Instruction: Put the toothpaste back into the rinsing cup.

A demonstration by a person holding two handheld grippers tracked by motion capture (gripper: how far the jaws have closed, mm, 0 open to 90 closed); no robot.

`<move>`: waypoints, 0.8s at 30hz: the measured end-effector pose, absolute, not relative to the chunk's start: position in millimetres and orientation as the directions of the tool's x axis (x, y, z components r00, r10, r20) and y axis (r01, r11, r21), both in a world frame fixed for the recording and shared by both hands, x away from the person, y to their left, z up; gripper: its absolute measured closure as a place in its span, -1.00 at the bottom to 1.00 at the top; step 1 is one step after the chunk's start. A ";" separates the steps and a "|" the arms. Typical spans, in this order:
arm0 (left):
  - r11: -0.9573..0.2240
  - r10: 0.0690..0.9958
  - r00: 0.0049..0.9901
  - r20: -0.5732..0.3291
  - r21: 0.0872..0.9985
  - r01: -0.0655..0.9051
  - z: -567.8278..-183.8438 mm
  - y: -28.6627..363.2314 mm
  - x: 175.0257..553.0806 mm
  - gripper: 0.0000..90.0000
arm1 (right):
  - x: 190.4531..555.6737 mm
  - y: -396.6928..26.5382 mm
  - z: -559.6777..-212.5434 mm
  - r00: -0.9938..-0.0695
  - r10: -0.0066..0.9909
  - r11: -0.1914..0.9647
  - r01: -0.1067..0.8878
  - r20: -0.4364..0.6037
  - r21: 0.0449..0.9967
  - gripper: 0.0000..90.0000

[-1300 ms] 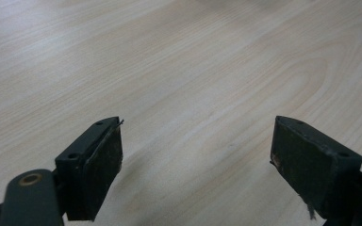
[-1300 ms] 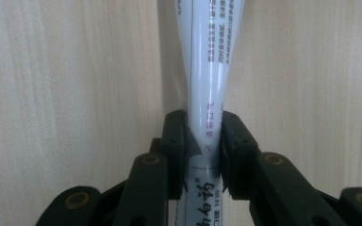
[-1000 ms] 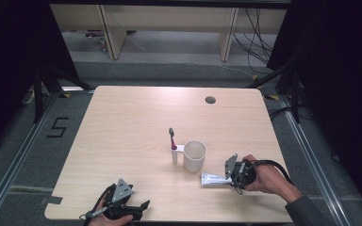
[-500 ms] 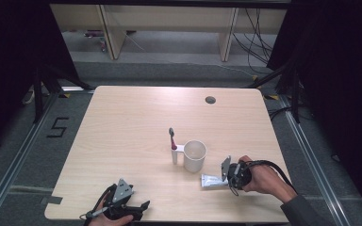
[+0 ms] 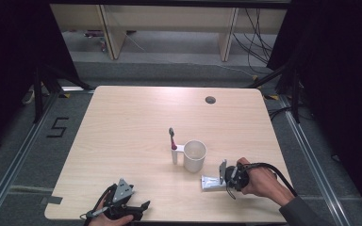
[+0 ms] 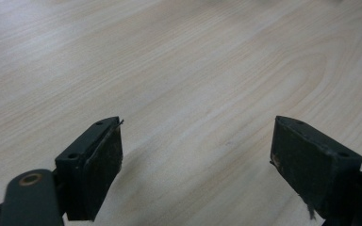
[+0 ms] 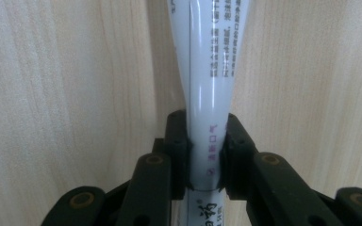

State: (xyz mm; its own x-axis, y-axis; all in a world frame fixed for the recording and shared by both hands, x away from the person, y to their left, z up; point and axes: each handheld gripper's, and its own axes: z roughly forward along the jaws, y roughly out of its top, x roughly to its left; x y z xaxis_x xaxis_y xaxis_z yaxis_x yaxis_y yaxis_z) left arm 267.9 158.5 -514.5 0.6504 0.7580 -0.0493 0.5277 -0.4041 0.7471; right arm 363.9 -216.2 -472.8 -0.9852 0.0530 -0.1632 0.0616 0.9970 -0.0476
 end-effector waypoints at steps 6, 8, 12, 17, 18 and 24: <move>-0.399 0.761 0.647 -0.050 0.751 0.526 -514.5 159.9 268.3 -0.62 | 363.8 -216.1 -472.6 -0.983 0.031 0.999 0.038 -0.180 -0.035 0.70; -0.405 0.763 0.645 -0.039 0.748 0.525 -514.2 160.5 269.6 -0.62 | 361.6 -217.2 -472.5 -0.983 0.057 0.997 0.063 -0.174 -0.032 0.70; -0.402 0.762 0.646 -0.043 0.751 0.524 -514.7 160.2 269.4 -0.62 | 357.2 -219.7 -471.1 -0.978 0.078 0.997 0.081 -0.192 -0.004 0.71; -0.398 0.760 0.647 -0.052 0.750 0.528 -514.4 160.1 268.9 -0.62 | 357.0 -226.3 -461.7 -0.973 0.034 0.997 0.018 -0.227 0.069 0.71; -0.400 0.761 0.646 -0.050 0.749 0.529 -514.2 160.3 269.3 -0.62 | 353.6 -227.7 -458.9 -0.970 0.067 0.994 0.046 -0.235 0.095 0.71; -0.401 0.762 0.645 -0.050 0.746 0.531 -514.3 161.5 269.6 -0.62 | 346.6 -236.4 -442.3 -0.961 0.111 0.969 0.049 -0.251 0.240 0.71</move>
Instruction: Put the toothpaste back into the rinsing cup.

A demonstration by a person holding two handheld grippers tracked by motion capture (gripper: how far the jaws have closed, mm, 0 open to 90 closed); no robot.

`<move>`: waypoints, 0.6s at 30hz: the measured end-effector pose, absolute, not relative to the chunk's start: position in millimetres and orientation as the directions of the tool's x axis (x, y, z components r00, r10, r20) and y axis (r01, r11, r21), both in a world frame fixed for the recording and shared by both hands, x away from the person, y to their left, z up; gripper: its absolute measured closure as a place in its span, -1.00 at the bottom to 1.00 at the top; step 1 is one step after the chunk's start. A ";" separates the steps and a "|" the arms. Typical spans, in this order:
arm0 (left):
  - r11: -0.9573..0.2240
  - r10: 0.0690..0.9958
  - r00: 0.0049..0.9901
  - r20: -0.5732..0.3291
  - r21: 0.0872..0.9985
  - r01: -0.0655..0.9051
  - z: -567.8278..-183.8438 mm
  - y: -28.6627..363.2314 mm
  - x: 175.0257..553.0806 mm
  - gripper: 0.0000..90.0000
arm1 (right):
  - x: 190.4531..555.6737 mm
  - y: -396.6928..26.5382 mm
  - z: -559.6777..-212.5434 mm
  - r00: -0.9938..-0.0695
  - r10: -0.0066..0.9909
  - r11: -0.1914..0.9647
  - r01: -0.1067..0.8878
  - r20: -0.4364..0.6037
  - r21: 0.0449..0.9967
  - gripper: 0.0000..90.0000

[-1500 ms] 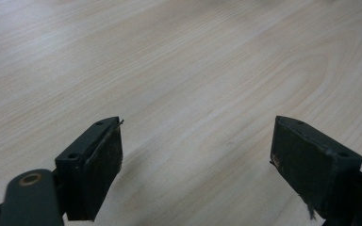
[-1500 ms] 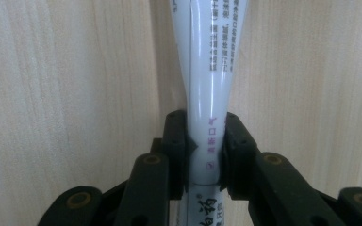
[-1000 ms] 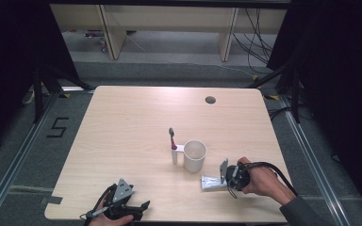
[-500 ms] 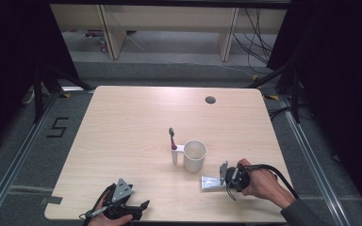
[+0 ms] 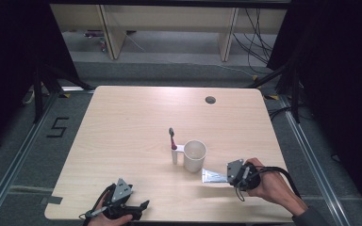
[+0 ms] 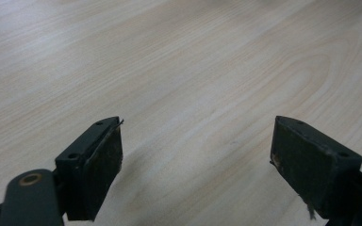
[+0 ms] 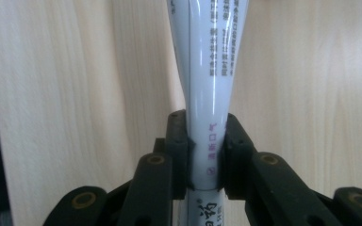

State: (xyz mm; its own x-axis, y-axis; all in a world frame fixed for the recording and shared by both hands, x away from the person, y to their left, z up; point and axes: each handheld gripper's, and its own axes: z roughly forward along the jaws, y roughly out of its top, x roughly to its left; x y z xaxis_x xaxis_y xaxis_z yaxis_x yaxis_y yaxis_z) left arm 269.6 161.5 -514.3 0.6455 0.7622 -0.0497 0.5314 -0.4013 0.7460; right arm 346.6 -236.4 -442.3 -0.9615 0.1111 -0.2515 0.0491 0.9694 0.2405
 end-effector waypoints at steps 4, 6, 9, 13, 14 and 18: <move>-0.396 0.764 0.643 -0.053 0.749 0.531 -514.7 161.1 269.7 -0.62 | 341.9 -240.3 -431.2 -0.961 0.164 0.936 0.080 -0.224 0.343 0.71; -0.401 0.767 0.640 -0.045 0.745 0.533 -514.8 161.0 270.4 -0.62 | 341.7 -243.9 -423.5 -0.956 0.199 0.907 0.095 -0.217 0.411 0.71; -0.397 0.762 0.646 -0.055 0.748 0.532 -514.6 160.9 269.7 -0.62 | 344.4 -248.2 -414.3 -0.950 0.232 0.869 0.106 -0.208 0.483 0.71; -0.393 0.765 0.642 -0.053 0.751 0.530 -514.1 161.5 270.2 -0.62 | 351.5 -253.6 -400.7 -0.930 0.301 0.800 0.126 -0.211 0.586 0.71; -0.388 0.767 0.640 -0.055 0.754 0.530 -514.0 161.6 270.1 -0.62 | 354.0 -254.5 -398.6 -0.929 0.313 0.790 0.139 -0.198 0.598 0.71; -0.386 0.770 0.636 -0.057 0.751 0.535 -513.7 162.3 269.9 -0.62 | 360.8 -255.0 -393.3 -0.919 0.344 0.751 0.144 -0.195 0.645 0.71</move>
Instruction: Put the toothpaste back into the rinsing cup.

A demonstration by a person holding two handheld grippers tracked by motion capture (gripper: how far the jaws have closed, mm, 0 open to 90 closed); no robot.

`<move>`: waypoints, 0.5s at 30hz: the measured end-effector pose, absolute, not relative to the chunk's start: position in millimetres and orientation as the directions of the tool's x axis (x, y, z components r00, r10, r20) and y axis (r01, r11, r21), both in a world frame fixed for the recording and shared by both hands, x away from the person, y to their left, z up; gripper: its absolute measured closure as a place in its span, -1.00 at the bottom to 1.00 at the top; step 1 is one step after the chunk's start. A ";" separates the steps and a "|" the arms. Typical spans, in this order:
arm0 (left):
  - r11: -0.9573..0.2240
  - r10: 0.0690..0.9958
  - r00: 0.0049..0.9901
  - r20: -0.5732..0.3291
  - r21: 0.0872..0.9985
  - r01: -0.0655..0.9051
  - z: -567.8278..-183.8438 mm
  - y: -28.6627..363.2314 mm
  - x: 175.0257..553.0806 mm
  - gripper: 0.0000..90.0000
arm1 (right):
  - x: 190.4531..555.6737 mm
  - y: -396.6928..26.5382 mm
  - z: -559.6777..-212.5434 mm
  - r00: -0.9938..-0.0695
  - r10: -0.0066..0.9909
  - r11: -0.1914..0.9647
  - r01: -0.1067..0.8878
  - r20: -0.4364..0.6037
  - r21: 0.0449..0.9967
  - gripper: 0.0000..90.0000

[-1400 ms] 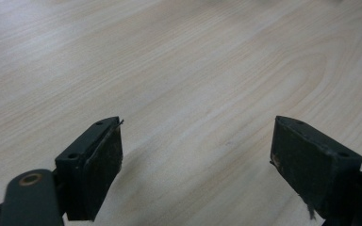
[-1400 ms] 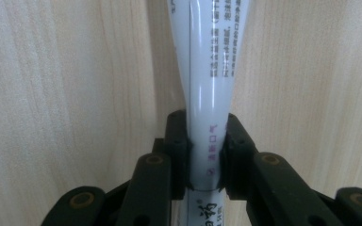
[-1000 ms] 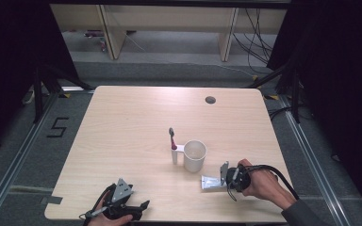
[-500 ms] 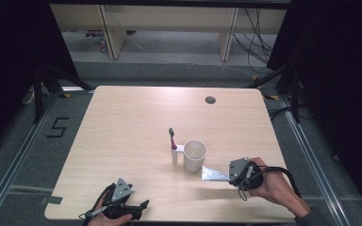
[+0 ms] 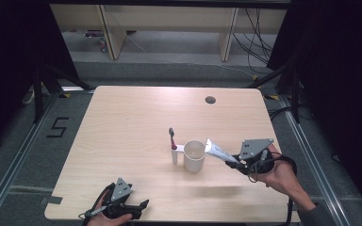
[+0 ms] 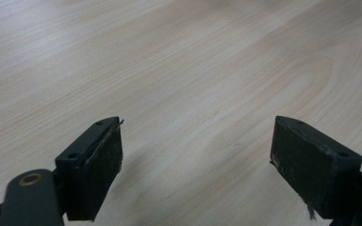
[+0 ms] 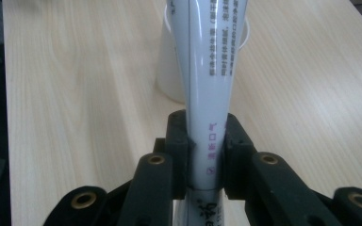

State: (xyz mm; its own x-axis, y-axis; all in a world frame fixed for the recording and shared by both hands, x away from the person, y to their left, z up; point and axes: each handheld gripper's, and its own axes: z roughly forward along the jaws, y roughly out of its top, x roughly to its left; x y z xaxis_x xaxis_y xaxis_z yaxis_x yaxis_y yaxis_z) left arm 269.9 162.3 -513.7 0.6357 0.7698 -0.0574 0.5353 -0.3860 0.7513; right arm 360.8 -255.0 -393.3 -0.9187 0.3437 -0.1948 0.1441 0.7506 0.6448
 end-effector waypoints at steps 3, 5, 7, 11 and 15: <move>-0.387 0.771 0.634 -0.054 0.752 0.535 -513.9 162.4 270.8 -0.62 | 368.0 -255.1 -389.7 -0.910 0.368 0.722 0.152 -0.189 0.675 0.71; -0.383 0.773 0.632 -0.056 0.753 0.535 -514.0 161.9 270.4 -0.62 | 373.3 -255.4 -389.4 -0.906 0.387 0.701 0.166 -0.174 0.694 0.71; -0.388 0.765 0.641 -0.059 0.753 0.531 -513.7 162.7 270.1 -0.62 | 380.3 -255.6 -389.2 -0.898 0.409 0.675 0.177 -0.164 0.717 0.71; -0.390 0.767 0.639 -0.054 0.752 0.531 -513.2 163.8 270.5 -0.62 | 392.6 -256.7 -388.3 -0.889 0.440 0.608 0.191 -0.127 0.771 0.71; -0.388 0.770 0.636 -0.055 0.751 0.534 -513.2 163.8 270.9 -0.62 | 405.1 -255.9 -382.4 -0.872 0.482 0.517 0.203 -0.086 0.832 0.71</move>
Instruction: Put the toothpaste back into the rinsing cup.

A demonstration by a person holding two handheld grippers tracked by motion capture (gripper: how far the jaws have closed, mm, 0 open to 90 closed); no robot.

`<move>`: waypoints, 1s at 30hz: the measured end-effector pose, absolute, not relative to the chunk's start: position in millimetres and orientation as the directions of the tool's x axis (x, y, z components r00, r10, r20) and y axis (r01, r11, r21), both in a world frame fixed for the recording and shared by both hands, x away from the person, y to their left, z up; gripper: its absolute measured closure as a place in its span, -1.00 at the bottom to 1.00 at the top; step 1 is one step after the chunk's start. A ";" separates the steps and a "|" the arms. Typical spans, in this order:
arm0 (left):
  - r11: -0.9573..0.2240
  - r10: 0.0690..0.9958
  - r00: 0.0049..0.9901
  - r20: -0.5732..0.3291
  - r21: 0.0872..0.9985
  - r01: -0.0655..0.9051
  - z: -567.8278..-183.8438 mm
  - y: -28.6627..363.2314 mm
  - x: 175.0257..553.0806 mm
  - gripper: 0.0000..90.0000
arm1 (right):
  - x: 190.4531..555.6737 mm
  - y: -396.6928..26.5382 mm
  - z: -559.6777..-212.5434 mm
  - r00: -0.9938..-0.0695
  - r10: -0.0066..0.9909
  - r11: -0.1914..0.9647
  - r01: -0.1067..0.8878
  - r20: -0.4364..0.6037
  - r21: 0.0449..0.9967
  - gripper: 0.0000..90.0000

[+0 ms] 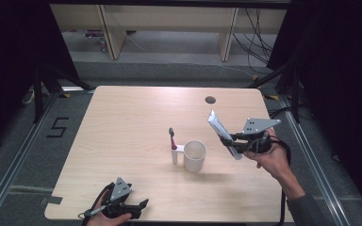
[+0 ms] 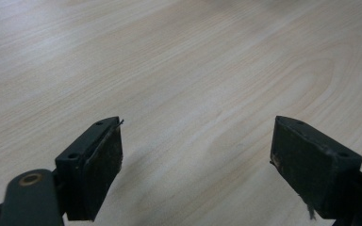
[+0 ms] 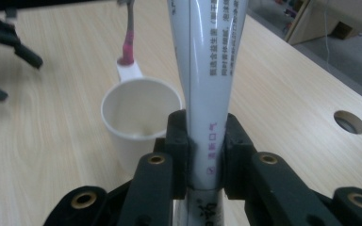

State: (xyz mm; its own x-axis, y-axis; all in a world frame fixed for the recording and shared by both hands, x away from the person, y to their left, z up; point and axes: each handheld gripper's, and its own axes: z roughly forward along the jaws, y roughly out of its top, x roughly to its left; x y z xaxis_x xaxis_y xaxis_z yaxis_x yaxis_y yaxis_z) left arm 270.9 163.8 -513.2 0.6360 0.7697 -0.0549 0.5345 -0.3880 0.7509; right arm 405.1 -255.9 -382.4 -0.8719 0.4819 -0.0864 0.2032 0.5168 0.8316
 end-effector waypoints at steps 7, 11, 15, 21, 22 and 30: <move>-0.394 0.767 0.640 -0.050 0.751 0.530 -513.2 163.9 270.6 -0.62 | 416.0 -246.7 -378.2 -0.855 0.518 0.403 0.211 -0.032 0.890 0.71; -0.402 0.772 0.635 -0.039 0.744 0.534 -512.9 164.2 271.3 -0.62 | 422.1 -239.6 -377.1 -0.849 0.528 0.352 0.199 -0.019 0.915 0.71; -0.394 0.771 0.636 -0.047 0.749 0.533 -512.9 163.8 271.0 -0.62 | 425.7 -228.5 -376.4 -0.848 0.530 0.310 0.193 0.000 0.931 0.71; -0.395 0.769 0.637 -0.045 0.751 0.529 -512.5 163.8 270.9 -0.62 | 426.3 -211.5 -377.5 -0.863 0.505 0.275 0.183 0.020 0.944 0.71; -0.387 0.768 0.639 -0.048 0.760 0.522 -513.3 163.5 270.9 -0.62 | 426.4 -209.4 -378.0 -0.863 0.505 0.278 0.187 0.022 0.942 0.71; -0.402 0.768 0.640 -0.035 0.752 0.523 -513.5 163.6 271.2 -0.62 | 428.7 -192.6 -385.5 -0.867 0.497 0.263 0.190 0.035 0.946 0.71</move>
State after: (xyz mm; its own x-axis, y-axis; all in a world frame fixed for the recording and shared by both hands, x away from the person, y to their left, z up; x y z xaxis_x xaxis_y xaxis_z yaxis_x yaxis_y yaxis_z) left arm 271.2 163.6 -513.5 0.6398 0.7677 -0.0347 0.5226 -0.4015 0.7521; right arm 428.7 -192.6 -385.5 -0.8667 0.4975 0.0354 0.1898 0.2634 0.9458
